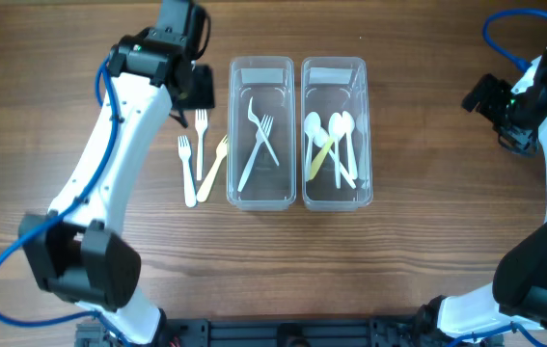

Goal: Pack container
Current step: 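Grasp the blue fork with the left gripper and lift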

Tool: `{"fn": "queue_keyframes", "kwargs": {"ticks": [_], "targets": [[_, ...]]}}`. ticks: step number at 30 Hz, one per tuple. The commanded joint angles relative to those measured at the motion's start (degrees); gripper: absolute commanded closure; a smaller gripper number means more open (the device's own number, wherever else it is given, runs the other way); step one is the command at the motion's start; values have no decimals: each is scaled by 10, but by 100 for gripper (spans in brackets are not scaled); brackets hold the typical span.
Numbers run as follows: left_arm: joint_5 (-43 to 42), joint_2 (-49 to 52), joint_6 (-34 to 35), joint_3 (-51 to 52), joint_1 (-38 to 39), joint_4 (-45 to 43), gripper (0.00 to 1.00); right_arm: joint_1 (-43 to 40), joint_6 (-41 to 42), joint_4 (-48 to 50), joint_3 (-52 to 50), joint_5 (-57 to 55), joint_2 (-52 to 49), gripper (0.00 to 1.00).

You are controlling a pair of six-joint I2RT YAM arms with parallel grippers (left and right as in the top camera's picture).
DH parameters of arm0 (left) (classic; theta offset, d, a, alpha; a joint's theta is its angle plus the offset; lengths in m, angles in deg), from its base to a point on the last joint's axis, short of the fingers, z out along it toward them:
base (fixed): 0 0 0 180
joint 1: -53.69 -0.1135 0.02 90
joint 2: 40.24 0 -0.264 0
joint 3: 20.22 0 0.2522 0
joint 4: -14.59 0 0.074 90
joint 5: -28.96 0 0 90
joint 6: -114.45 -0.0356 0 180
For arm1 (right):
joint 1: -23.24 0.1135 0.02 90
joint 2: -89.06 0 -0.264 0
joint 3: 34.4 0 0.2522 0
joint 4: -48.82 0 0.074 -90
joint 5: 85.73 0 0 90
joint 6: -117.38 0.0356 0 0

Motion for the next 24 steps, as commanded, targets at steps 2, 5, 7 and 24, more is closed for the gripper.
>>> {"fn": "queue_keyframes", "kwargs": {"ticks": [2,5,7,24], "targets": [[-76,56,1,130,-66,-72,40,1,2,0,-5,7,-4,5],[-85,66,1,163,-86,-104,45,1,2,0,-5,7,-4,5],[-85,66,0,175,-93,-117,46,1,2,0,-5,7,-4,5],[-132,66,-49,293,-78,-176,57,1,2,-1,-5,7,-4,5]]}}
